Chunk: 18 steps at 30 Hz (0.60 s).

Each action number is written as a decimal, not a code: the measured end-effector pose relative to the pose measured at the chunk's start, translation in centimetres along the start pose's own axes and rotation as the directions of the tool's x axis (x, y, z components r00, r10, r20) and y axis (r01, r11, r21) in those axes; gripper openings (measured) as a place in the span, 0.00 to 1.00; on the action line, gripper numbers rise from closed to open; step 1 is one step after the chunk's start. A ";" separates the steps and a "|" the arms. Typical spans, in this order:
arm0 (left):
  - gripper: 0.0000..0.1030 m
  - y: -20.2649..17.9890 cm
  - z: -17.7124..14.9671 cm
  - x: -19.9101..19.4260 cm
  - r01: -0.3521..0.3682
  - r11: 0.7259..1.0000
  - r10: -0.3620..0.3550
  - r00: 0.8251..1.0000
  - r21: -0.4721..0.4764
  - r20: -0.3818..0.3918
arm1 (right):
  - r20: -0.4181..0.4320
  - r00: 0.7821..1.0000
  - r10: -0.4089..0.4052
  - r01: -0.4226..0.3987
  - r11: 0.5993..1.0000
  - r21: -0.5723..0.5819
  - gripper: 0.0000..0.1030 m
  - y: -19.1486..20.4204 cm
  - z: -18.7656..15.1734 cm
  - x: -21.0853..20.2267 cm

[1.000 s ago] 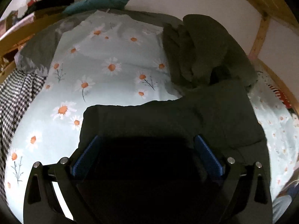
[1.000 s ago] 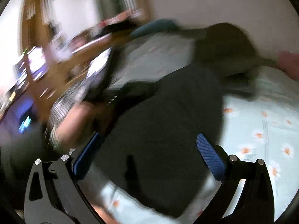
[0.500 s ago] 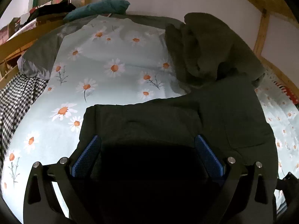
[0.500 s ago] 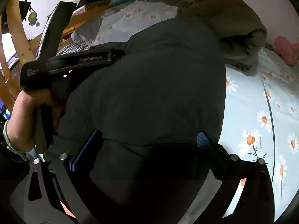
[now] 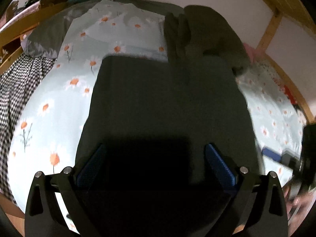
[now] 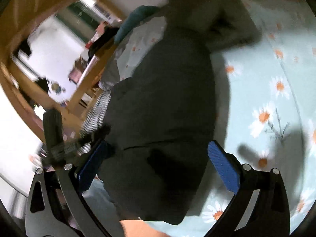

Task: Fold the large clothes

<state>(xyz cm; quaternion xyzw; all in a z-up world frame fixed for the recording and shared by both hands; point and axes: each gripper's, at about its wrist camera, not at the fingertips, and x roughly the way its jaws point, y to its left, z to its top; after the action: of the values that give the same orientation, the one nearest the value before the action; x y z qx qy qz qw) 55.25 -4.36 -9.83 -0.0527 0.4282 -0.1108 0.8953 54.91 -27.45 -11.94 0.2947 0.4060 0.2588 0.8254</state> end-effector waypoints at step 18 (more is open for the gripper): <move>0.95 2.4 -3.6 -0.1 0.075 0.994 -0.070 0.995 -0.078 0.068 | -0.211 0.922 0.325 -0.283 0.937 0.205 0.98 -2.7 -2.5 9.5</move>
<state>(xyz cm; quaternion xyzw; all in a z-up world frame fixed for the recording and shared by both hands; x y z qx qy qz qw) 52.77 -2.05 -12.45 -0.1081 0.4006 -0.1242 0.9013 58.45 -22.28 -20.01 0.3903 0.4731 0.3823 0.6911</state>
